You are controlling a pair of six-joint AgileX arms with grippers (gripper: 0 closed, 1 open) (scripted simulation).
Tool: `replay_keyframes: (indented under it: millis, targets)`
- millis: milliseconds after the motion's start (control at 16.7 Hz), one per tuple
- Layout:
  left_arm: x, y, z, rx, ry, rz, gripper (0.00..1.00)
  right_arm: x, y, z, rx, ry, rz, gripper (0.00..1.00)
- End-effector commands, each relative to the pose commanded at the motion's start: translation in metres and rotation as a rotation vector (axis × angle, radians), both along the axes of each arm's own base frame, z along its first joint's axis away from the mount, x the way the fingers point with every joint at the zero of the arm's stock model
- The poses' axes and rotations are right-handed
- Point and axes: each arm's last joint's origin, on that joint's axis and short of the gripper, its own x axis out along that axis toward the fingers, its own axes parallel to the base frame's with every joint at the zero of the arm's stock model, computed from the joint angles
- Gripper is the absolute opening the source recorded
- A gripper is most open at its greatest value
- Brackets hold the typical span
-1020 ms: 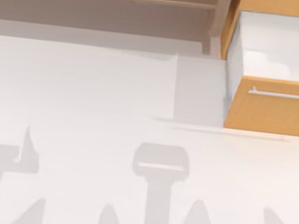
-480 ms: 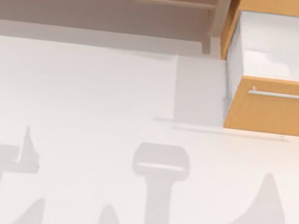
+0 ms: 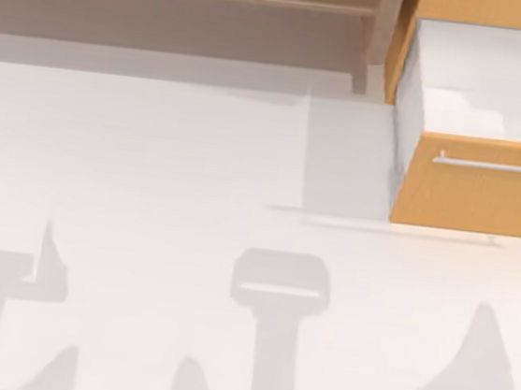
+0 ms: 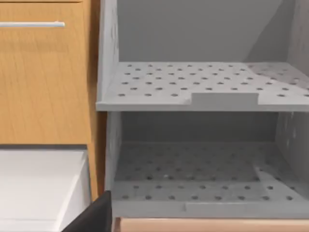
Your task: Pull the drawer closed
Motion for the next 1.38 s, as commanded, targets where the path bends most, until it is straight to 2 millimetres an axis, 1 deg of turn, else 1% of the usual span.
replay_keyframes:
  millis: [120,240,420,660,900,1140,1380]
  targets:
    - [0.000,0.000,0.000,0.000,0.000,0.000,1.00,0.003,0.003,-0.002,-0.033,-0.003,-0.005,1.00]
    - [0.000,0.000,0.000,0.000,0.000,0.000,1.00,0.011,0.011,-0.009,-0.104,-0.004,-0.012,1.00]
    - [0.000,0.000,0.000,0.000,0.000,0.000,1.00,0.025,0.033,-0.027,-0.262,0.007,-0.017,1.00]
    - [0.000,0.000,0.000,0.000,0.000,0.000,1.00,0.040,0.078,-0.061,-0.554,0.041,-0.001,1.00]
    - [0.000,0.000,0.000,0.000,0.000,0.000,1.00,0.044,0.128,-0.090,-0.905,0.059,0.028,1.00]
    - [0.000,0.000,0.000,0.000,0.000,0.000,1.00,0.043,0.172,-0.108,-1.245,0.042,0.033,1.00]
    - [0.000,0.000,0.000,0.000,0.000,0.000,1.00,0.041,0.203,-0.119,-1.489,0.016,0.013,1.00]
